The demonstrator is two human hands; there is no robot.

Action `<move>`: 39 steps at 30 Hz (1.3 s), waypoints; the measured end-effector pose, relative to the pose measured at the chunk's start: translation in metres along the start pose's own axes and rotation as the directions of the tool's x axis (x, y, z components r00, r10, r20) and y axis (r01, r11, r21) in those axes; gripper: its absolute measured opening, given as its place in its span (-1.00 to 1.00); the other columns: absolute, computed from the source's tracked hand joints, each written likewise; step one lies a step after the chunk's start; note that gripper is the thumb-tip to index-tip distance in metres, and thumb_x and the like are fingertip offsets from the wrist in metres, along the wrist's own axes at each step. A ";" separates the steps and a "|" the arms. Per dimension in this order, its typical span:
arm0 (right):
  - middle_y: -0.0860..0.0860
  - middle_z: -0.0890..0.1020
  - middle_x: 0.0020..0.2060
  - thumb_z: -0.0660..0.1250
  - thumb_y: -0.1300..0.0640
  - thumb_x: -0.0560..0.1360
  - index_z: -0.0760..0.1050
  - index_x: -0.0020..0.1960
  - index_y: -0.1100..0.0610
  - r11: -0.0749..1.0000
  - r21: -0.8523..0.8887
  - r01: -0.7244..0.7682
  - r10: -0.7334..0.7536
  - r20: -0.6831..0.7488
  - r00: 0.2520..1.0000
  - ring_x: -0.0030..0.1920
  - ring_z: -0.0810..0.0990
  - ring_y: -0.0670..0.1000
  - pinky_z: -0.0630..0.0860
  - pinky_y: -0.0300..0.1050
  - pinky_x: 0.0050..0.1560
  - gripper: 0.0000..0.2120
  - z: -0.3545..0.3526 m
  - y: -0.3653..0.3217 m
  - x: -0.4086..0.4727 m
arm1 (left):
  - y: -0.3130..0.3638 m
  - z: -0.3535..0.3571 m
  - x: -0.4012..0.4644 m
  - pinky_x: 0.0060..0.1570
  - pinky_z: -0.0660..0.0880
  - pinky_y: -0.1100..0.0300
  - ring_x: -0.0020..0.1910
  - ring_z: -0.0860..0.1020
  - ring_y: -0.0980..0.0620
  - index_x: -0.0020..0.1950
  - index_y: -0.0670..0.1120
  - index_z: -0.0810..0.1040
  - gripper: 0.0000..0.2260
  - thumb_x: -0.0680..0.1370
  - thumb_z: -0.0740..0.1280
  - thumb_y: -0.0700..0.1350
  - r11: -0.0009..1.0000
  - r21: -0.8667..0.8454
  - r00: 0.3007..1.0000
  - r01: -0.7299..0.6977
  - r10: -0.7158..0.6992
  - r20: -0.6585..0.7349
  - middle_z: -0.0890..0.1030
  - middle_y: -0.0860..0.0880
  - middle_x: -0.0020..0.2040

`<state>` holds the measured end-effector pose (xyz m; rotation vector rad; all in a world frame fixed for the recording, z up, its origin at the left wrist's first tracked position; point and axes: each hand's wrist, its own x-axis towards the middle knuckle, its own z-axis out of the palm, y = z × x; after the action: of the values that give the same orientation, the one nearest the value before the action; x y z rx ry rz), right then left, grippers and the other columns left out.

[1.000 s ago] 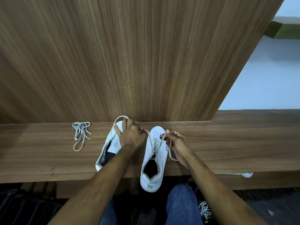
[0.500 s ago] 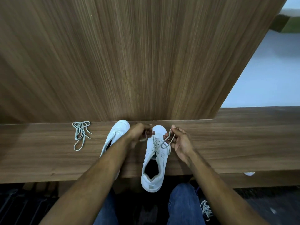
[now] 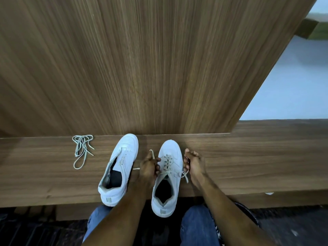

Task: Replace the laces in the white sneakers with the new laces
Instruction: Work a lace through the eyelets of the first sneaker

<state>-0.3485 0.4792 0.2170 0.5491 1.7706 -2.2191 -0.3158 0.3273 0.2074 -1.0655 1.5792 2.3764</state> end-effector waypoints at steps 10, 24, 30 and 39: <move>0.08 0.54 -0.41 0.21 0.14 0.60 0.43 -0.30 0.15 0.905 0.350 -0.242 0.185 0.187 0.965 -0.41 0.56 -0.01 0.57 -0.03 -0.12 -0.70 0.011 -0.040 -0.009 | 0.004 0.008 -0.020 0.06 0.29 0.36 0.19 0.46 0.15 0.47 0.04 0.33 -0.55 0.58 0.15 -0.19 0.295 0.722 0.780 -0.626 0.268 0.566 0.50 0.14 0.27; 0.14 0.67 -0.08 0.20 0.23 0.59 0.49 -0.07 0.18 0.868 0.455 -0.196 0.080 0.262 0.962 0.02 0.68 0.10 0.47 0.00 0.21 -0.88 0.038 -0.054 -0.020 | -0.010 0.015 -0.013 0.02 0.51 0.10 -0.10 0.60 0.09 -0.14 0.10 0.60 -0.77 0.37 0.21 0.14 0.597 0.680 0.904 -0.425 0.247 0.348 0.66 0.10 -0.17; -0.08 0.65 -0.08 0.20 0.32 0.57 0.53 0.19 0.03 0.993 0.072 0.090 -0.098 0.130 0.987 -0.04 0.62 -0.14 0.53 -0.23 -0.05 -0.71 0.009 -0.035 -0.005 | -0.010 0.012 -0.008 -0.22 0.39 0.36 -0.38 0.51 0.31 -0.14 -0.08 0.59 -0.79 0.61 0.21 -0.23 0.670 0.594 0.886 -0.446 0.235 0.400 0.58 0.08 -0.33; 0.01 0.64 -0.25 0.30 0.45 0.49 0.59 0.03 0.22 0.880 -0.406 0.247 -0.138 0.280 0.950 -0.39 0.58 -0.21 0.48 -0.34 -0.29 -0.78 0.005 0.007 -0.015 | 0.005 0.016 -0.010 -0.40 0.33 0.28 -0.45 0.42 0.18 -0.38 -0.03 0.47 -0.65 0.62 0.18 -0.16 0.681 0.636 0.923 -0.363 0.173 0.343 0.47 0.09 -0.49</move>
<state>-0.3327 0.4720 0.2187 -0.0014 2.1663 -1.8057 -0.3182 0.3409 0.2212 -0.3585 2.3454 1.6536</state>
